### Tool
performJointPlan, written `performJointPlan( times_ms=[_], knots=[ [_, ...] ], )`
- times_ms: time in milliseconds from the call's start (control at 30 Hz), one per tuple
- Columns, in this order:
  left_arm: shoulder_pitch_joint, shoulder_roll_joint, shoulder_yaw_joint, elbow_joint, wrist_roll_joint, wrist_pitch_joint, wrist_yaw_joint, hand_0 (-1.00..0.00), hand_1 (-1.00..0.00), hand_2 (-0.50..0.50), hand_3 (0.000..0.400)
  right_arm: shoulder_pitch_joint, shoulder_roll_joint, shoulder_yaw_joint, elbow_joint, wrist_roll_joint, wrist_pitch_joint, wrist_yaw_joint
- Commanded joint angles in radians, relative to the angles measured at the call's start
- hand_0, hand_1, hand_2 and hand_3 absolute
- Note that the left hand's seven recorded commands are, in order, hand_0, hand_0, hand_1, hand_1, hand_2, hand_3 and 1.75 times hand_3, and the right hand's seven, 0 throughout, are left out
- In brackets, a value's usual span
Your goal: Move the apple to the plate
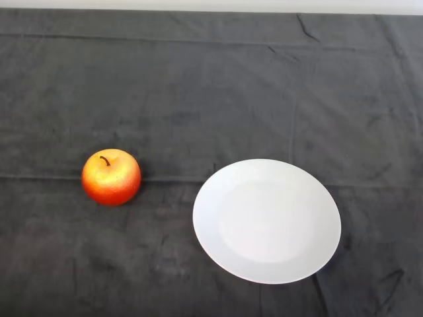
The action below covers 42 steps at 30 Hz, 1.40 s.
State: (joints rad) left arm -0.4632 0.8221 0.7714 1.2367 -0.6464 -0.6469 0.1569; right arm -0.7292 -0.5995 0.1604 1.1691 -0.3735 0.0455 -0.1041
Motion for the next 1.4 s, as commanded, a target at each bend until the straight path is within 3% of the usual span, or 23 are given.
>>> performJointPlan(
  times_ms=[33,533,833,1400],
  knots=[
    [-0.012,-0.019,0.013,-0.044,0.008,-0.019,0.003,0.00,0.00,0.00,0.000,-0.008,-0.006,-0.0064,0.017,0.0042,-0.009,-0.0013],
    [-0.028,-0.025,0.019,-0.045,0.024,-0.017,0.003,0.00,0.00,0.00,0.000,-0.008,-0.006,-0.0062,0.017,0.0044,-0.009,-0.0013],
    [-0.084,-0.058,-0.041,-0.053,0.087,-0.025,0.012,0.00,0.00,0.00,0.000,-0.008,-0.006,-0.0062,0.017,0.0045,-0.009,-0.0013],
    [-0.157,-0.139,-0.236,-0.082,0.253,-0.025,-0.148,0.00,0.00,0.00,0.000,-0.006,-0.006,-0.0064,0.013,0.0052,-0.007,-0.0010]
  ],
)
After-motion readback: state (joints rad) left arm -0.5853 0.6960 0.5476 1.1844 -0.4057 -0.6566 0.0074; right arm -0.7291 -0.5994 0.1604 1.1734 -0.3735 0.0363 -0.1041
